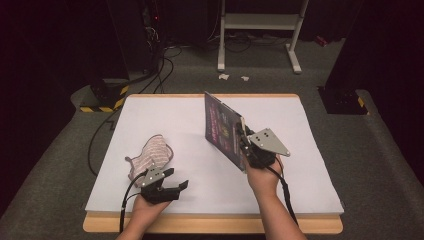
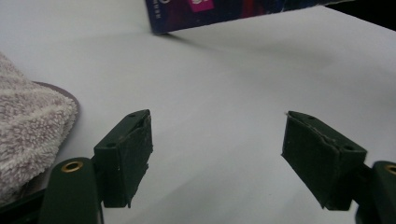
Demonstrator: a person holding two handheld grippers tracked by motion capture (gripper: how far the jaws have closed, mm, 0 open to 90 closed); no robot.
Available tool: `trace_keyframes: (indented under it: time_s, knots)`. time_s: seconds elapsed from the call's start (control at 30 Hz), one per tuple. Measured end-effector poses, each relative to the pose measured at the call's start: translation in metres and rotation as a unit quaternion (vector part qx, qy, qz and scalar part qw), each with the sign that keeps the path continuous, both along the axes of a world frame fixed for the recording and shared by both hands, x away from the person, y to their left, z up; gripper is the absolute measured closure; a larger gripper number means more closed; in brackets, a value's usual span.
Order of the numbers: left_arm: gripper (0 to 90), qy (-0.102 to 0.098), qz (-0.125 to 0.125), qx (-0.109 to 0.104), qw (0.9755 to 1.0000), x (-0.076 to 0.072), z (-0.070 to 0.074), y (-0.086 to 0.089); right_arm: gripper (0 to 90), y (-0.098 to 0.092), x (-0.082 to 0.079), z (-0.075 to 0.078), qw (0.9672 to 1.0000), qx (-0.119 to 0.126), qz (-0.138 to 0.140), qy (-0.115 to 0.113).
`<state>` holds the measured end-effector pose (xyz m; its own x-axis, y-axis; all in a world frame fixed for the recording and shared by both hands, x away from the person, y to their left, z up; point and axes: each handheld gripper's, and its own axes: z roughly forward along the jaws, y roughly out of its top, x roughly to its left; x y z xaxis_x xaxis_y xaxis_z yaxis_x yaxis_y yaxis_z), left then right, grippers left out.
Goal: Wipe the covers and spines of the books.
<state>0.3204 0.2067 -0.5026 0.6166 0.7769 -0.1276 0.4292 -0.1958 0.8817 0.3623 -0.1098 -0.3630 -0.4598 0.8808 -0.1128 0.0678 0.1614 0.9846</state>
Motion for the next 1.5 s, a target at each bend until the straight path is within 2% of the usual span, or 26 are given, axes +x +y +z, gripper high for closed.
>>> trace_keyframes:
  time_s: [0.23, 0.37, 0.4, 0.5, 0.53, 0.57, 0.7, 0.8, 0.83, 0.9, 0.93, 1.13, 1.3, 1.37, 1.5]
  knots:
    - [24.6, 0.0, -0.001, 0.002, 1.0, 0.0, 0.0, -0.001, 84.5, -0.019, 0.005, 0.01, 0.9986, -0.007, -0.047, -0.024]
    - [24.5, 0.001, -0.001, 0.002, 1.0, 0.0, -0.001, -0.002, 84.4, -0.025, 0.007, 0.007, 0.9979, -0.018, -0.058, -0.02]
    - [24.5, 0.0, -0.003, 0.003, 1.0, 0.0, -0.001, -0.002, 84.4, -0.023, 0.007, -0.001, 0.9983, -0.021, -0.053, -0.011]
    - [24.6, 0.001, -0.003, 0.003, 1.0, 0.0, -0.001, -0.003, 84.4, -0.02, 0.005, -0.007, 0.999, -0.018, -0.04, -0.006]
    - [24.6, 0.0, -0.002, 0.005, 1.0, 0.0, 0.0, -0.002, 84.4, -0.014, 0.003, -0.015, 0.9996, -0.017, -0.023, 0.004]
    - [24.5, 0.0, -0.002, 0.005, 1.0, 0.0, 0.0, -0.002, 84.4, -0.014, 0.003, -0.015, 0.9996, -0.017, -0.023, 0.004]
    - [25.3, 0.0, 0.0, 0.002, 1.0, 0.0, 0.001, 0.0, 84.3, 0.003, -0.003, -0.034, 0.9994, -0.027, 0.006, 0.023]
    - [25.9, 0.0, 0.0, 0.002, 1.0, 0.0, 0.002, 0.001, 84.3, 0.008, -0.005, -0.043, 0.9989, -0.031, 0.016, 0.031]
    - [26.4, -0.001, -0.001, 0.004, 1.0, 0.0, 0.003, 0.002, 84.3, 0.011, -0.008, -0.054, 0.9983, -0.029, 0.026, 0.044]
    - [26.5, -0.001, -0.001, 0.004, 1.0, 0.0, 0.003, 0.002, 84.3, 0.012, -0.009, -0.057, 0.9981, -0.028, 0.03, 0.047]
    - [27.0, -0.001, -0.001, 0.004, 1.0, 0.0, 0.004, 0.002, 84.3, 0.015, -0.014, -0.068, 0.9972, -0.032, 0.039, 0.055]
    - [27.5, -0.001, -0.001, 0.007, 1.0, -0.001, 0.011, 0.006, 84.0, 0.017, -0.025, -0.087, 0.9955, -0.034, 0.052, 0.072]
    - [28.1, -0.004, 0.003, 0.012, 0.9999, -0.002, 0.018, 0.011, 83.3, 0.018, -0.034, -0.108, 0.992, -0.041, 0.068, 0.098]
    - [28.2, -0.005, 0.004, 0.013, 0.9999, -0.002, 0.019, 0.012, 83.2, 0.018, -0.034, -0.11, 0.9915, -0.042, 0.07, 0.101]
    - [28.9, -0.009, 0.016, 0.018, 0.9997, -0.003, 0.026, 0.021, 81.4, 0.019, -0.037, -0.116, 0.9884, -0.051, 0.081, 0.118]
